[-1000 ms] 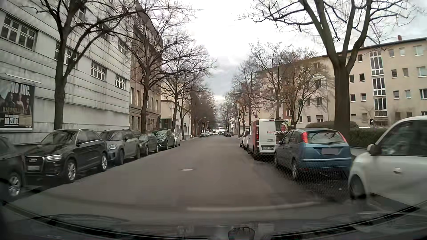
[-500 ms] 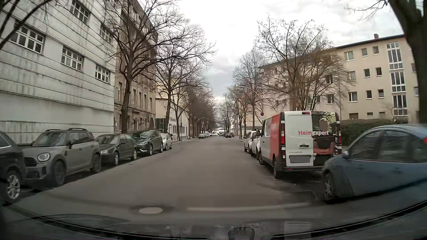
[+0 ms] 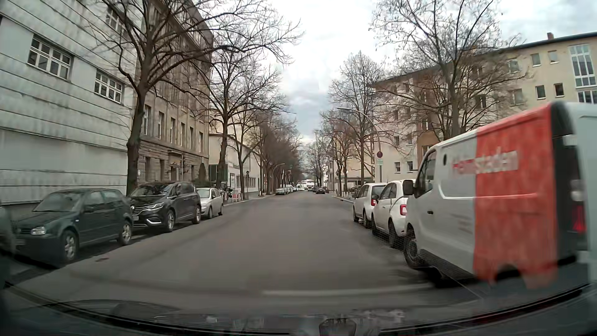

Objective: Follow the waypoints while adhering to traffic rules and regulations

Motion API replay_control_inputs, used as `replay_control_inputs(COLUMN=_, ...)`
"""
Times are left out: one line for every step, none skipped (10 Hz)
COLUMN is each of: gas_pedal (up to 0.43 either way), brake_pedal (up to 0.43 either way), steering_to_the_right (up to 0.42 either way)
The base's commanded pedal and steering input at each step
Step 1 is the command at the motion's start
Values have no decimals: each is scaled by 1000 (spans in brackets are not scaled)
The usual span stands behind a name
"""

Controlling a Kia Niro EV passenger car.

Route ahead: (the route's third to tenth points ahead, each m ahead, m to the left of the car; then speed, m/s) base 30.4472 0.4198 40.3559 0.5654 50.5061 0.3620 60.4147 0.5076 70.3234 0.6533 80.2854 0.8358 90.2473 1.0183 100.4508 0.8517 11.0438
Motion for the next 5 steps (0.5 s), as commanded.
replay_control_inputs(gas_pedal=87, brake_pedal=12, steering_to_the_right=-1)
replay_control_inputs(gas_pedal=87, brake_pedal=12, steering_to_the_right=-1)
replay_control_inputs(gas_pedal=87, brake_pedal=12, steering_to_the_right=0)
replay_control_inputs(gas_pedal=87, brake_pedal=12, steering_to_the_right=0)
replay_control_inputs(gas_pedal=87, brake_pedal=12, steering_to_the_right=-1)
